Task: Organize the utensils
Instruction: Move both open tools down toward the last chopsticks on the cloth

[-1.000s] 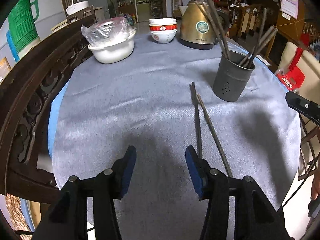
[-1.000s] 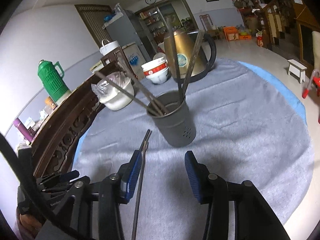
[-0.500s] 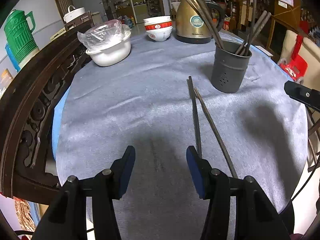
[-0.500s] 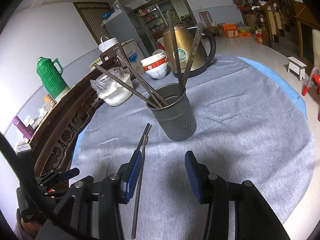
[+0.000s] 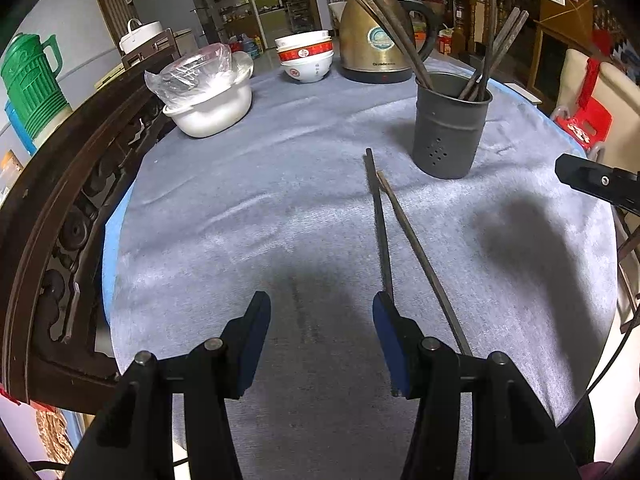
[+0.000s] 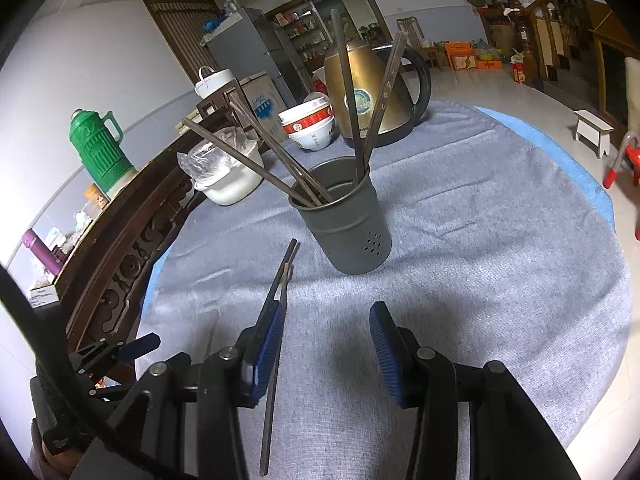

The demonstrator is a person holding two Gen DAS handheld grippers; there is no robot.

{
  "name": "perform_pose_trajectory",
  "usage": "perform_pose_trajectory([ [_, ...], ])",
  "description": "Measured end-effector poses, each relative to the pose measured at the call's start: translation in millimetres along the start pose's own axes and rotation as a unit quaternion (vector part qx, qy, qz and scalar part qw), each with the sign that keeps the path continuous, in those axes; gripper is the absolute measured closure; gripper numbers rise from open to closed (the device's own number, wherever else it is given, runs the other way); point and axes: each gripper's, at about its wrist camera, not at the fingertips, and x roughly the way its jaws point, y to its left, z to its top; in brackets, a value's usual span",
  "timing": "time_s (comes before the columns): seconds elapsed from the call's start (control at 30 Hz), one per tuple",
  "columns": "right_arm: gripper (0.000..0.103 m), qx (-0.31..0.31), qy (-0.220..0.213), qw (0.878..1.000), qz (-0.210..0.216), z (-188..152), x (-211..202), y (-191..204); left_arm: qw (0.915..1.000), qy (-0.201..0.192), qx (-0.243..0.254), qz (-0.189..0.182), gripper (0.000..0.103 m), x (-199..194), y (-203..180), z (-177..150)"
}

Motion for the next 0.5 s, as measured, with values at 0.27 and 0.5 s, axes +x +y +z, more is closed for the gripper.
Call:
perform_pose_trajectory([
  [0.27,0.054,-0.006,0.010,1.000,0.001,-2.1,5.7,4.4,1.0000,0.000,0.001,0.000,0.049,0.7,-0.1,-0.1],
  [0.5,0.054,-0.009,0.015,1.000,0.000,-3.6,8.8,6.7,1.0000,0.002,-0.001,-0.001,0.049,2.6,1.7,-1.4],
])
